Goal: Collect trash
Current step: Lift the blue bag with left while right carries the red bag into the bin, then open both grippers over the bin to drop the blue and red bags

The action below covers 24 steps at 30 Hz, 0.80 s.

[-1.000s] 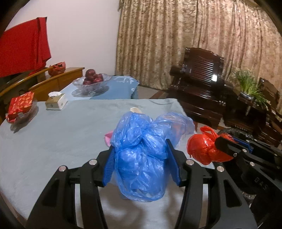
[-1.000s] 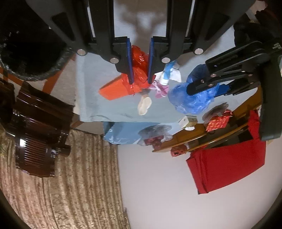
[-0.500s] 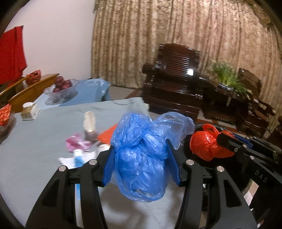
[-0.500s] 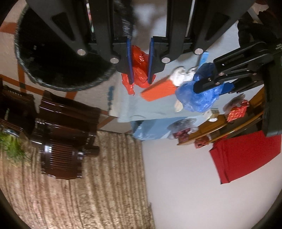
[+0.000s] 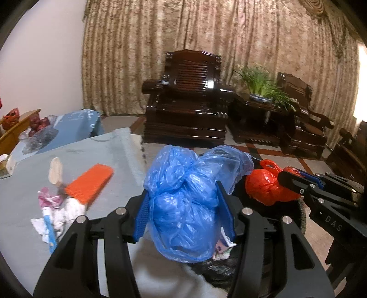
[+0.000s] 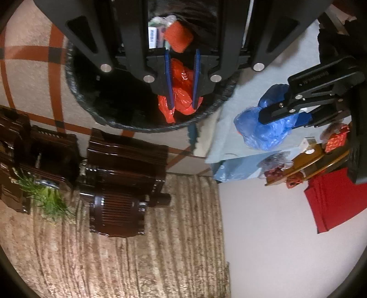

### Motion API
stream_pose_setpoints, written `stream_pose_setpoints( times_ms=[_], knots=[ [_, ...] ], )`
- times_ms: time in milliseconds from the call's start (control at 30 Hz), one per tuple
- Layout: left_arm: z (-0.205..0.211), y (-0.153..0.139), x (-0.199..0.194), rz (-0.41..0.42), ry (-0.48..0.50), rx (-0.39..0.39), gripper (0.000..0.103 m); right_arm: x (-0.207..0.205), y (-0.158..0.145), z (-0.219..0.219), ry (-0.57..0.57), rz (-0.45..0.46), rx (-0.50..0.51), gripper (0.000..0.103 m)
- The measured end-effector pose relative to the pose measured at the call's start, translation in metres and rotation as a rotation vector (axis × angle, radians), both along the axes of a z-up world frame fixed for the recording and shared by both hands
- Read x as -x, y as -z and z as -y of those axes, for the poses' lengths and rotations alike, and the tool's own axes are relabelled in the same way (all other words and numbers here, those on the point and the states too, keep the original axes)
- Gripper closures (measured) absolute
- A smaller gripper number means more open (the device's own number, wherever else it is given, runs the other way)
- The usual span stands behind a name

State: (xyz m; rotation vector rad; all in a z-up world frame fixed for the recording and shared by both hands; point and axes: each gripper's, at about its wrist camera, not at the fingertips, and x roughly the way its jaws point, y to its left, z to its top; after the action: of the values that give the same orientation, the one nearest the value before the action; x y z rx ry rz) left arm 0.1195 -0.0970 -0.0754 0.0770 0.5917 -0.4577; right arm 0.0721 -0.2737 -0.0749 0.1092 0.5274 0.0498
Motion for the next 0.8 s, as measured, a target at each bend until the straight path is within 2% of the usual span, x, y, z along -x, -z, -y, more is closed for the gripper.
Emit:
stream_pose_setpoints(
  times_ms=[267,533,633,733,800],
  knots=[
    [0.04,0.012,-0.005,-0.002,0.05,-0.002,0.052,0.006,0.013,0.032,0.072,-0.023,-0.009,0.088],
    [0.069,0.029,-0.018,-0.047,0.084,-0.001,0.051,0.004,0.03,0.053,0.124,-0.068,-0.013,0.088],
    [0.074,0.037,-0.025,-0.084,0.1,0.003,0.045,0.002,0.036,0.063,0.15,-0.092,-0.035,0.088],
    [0.072,0.042,-0.029,-0.113,0.106,0.011,0.036,0.003,0.04,0.07,0.172,-0.103,-0.033,0.076],
    [0.07,0.043,-0.03,-0.117,0.104,0.012,0.029,0.005,0.04,0.072,0.187,-0.103,-0.024,0.053]
  ],
)
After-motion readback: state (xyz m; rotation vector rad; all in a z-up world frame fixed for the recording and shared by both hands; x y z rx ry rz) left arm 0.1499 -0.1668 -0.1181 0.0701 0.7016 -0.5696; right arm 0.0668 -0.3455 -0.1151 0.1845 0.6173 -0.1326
